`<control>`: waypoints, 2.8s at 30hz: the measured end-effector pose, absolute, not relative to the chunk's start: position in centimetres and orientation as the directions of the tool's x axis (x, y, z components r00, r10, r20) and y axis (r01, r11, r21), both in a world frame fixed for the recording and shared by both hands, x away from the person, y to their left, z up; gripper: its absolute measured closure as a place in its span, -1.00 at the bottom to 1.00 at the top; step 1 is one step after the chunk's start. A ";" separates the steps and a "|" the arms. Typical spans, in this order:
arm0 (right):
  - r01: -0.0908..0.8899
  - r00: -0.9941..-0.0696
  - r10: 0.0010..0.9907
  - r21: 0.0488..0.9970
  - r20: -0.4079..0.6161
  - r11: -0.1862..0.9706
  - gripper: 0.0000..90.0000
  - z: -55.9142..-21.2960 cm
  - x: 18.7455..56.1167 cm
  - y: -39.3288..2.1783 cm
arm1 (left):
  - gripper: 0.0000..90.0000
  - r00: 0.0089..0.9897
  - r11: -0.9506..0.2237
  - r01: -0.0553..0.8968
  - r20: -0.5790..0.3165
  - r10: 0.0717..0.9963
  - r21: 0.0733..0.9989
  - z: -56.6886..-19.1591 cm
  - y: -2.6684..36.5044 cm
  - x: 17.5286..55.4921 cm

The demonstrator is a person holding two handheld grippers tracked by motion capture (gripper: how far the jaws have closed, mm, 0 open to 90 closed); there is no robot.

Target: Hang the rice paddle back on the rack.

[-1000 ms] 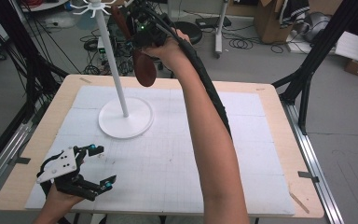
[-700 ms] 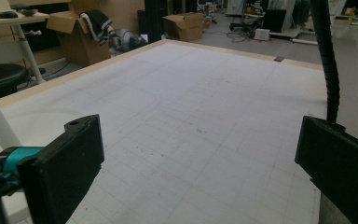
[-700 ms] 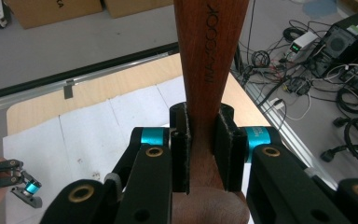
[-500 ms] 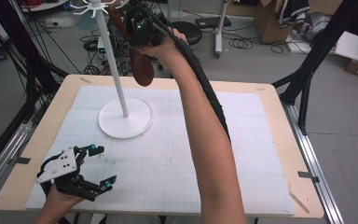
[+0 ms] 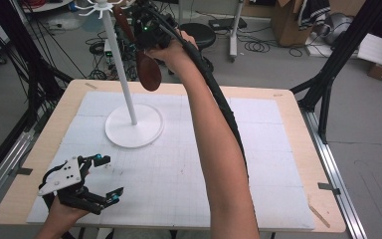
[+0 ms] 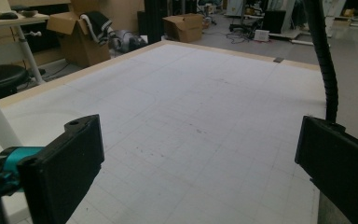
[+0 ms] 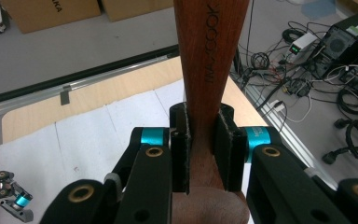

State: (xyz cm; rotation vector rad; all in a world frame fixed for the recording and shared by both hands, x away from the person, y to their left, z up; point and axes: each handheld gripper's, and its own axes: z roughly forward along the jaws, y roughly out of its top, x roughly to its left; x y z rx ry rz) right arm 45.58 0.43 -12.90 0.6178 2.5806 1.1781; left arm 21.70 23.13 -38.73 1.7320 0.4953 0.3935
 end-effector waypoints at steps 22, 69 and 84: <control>0.280 -0.868 0.494 0.766 -0.055 0.579 0.73 -13.5 45.9 1.3 | -0.96 0.851 -0.180 0.112 0.000 0.526 0.977 -38.7 23.2 21.6; 0.268 -0.893 0.450 0.809 0.005 0.523 -0.97 -17.0 43.2 -0.6 | -0.96 0.853 -0.182 0.120 -0.007 0.521 0.976 -38.8 22.8 21.6; 0.262 -0.894 0.447 0.835 0.021 0.483 -0.98 -19.5 40.8 -4.5 | -0.96 0.846 -0.168 0.134 -0.024 0.533 0.977 -38.9 23.0 21.8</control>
